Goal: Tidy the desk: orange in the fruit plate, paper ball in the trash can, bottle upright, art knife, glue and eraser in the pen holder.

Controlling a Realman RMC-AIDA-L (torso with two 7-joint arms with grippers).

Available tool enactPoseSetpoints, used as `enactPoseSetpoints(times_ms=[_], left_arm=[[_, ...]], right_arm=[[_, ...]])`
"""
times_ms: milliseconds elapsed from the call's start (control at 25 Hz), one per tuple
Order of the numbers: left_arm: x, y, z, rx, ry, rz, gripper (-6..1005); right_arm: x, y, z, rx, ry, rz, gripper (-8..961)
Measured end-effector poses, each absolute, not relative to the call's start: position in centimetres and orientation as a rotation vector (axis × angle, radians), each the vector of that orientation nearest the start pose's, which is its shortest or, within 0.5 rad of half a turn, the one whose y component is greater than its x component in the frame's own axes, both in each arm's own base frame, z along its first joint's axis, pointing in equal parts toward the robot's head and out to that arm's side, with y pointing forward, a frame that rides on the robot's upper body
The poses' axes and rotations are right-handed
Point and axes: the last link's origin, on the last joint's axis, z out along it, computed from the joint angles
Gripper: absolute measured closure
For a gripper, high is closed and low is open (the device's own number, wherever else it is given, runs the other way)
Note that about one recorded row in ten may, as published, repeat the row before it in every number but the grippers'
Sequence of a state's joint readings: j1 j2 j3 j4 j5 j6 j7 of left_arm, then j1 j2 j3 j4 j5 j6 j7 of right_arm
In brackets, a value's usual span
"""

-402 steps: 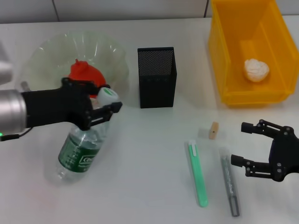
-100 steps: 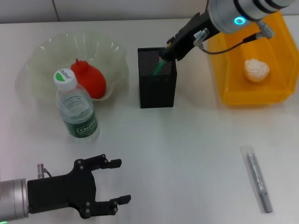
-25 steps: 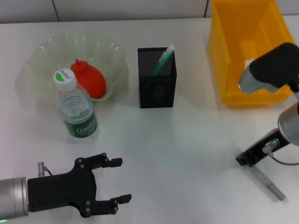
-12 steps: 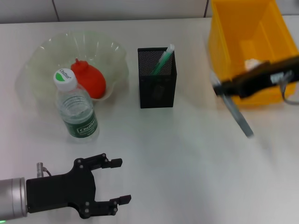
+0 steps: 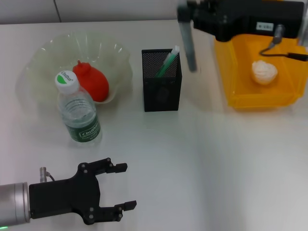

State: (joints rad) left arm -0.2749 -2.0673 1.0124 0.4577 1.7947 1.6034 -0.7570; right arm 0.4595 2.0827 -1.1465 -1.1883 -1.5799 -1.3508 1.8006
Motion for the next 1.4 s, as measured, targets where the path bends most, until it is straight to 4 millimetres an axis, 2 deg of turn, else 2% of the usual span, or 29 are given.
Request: enactPoseSetpoints(times_ms=[80, 240, 520, 840, 1160, 1360, 1400], left_arm=[[-31.0, 22.0, -5.2, -2.849, -0.191, -0.731, 197], [-31.0, 22.0, -5.2, -2.849, -0.189, -0.731, 197], [-31.0, 22.0, -5.2, -2.848, -0.185, -0.729, 197], [-31.0, 22.0, -5.2, -2.848, -0.183, -0.730, 197], [-31.1, 21.8, -5.3, -2.848, -0.189, -0.732, 197], [-31.0, 21.5, -5.1, -2.852, -0.186, -0.751, 197], [-31.0, 21.5, -5.0, -2.851, -0.184, -0.756, 197]], right_arm=[[14.2, 36.8, 3.3, -2.605, 0.385, 0.997, 821], [14.8, 38.0, 2.0, -2.570, 0.339, 1.004, 821], [15.5, 40.5, -2.3, -2.519, 0.345, 0.980, 822], [15.5, 40.9, -3.8, -2.521, 0.386, 0.941, 806], [16.5, 39.7, -3.7, -2.533, 0.391, 0.966, 684], [18.5, 37.1, -2.3, -2.540, 0.365, 1.028, 593], [19.6, 35.3, -1.5, -2.554, 0.333, 1.062, 570]])
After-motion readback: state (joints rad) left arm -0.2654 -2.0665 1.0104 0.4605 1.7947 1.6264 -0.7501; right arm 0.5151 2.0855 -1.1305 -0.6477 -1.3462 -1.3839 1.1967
